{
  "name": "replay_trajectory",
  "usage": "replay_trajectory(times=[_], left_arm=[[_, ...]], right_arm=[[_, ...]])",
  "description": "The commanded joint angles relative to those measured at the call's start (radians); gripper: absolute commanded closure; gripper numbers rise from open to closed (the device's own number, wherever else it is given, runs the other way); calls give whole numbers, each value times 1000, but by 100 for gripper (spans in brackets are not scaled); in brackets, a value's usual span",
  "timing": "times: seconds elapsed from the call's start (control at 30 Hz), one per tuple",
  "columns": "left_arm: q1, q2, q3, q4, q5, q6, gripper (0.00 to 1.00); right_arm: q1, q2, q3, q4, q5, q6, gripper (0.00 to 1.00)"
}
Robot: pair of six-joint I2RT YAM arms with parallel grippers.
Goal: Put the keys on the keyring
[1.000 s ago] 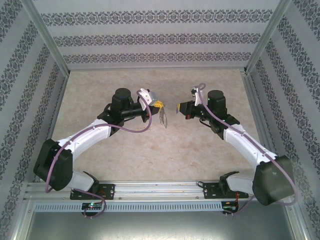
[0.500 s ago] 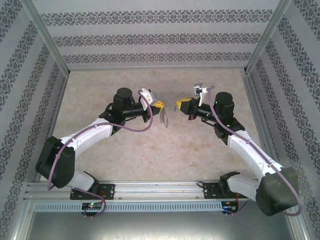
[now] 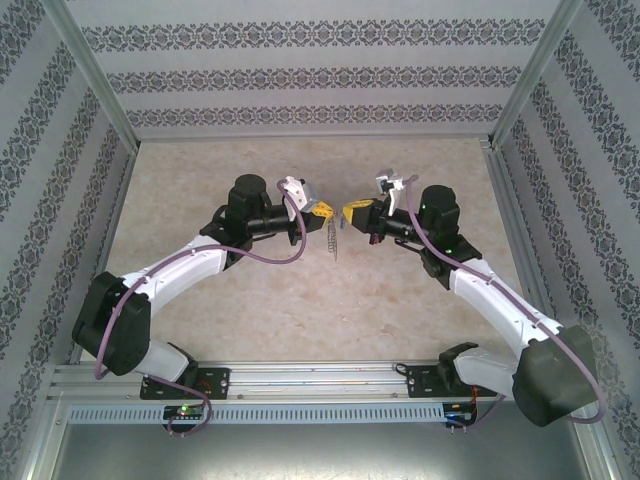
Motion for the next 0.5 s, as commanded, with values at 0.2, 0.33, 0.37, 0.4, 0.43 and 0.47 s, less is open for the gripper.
replay_trajectory(times=[0.2,0.33,0.37,0.4,0.43,0.47], left_arm=[[-21,-4,39,59,32,-10,100],[-22,-3,39,61,31,-11,100],[-23,-2,41,61,31,-10,100],[-23,-1,40,61,33,-10,100],[-23,-2,41,61,34,-10,100],[-23,-2,39,61,35,-10,100]], right_arm=[[32,30,37,14,-11,-52,100],[41,48,49,14,-4,-58,100],[43,52,51,16,-3,-57,100],[42,54,53,16,-2,-59,100],[43,57,55,16,1,-60,100],[43,59,57,17,3,-60,100]])
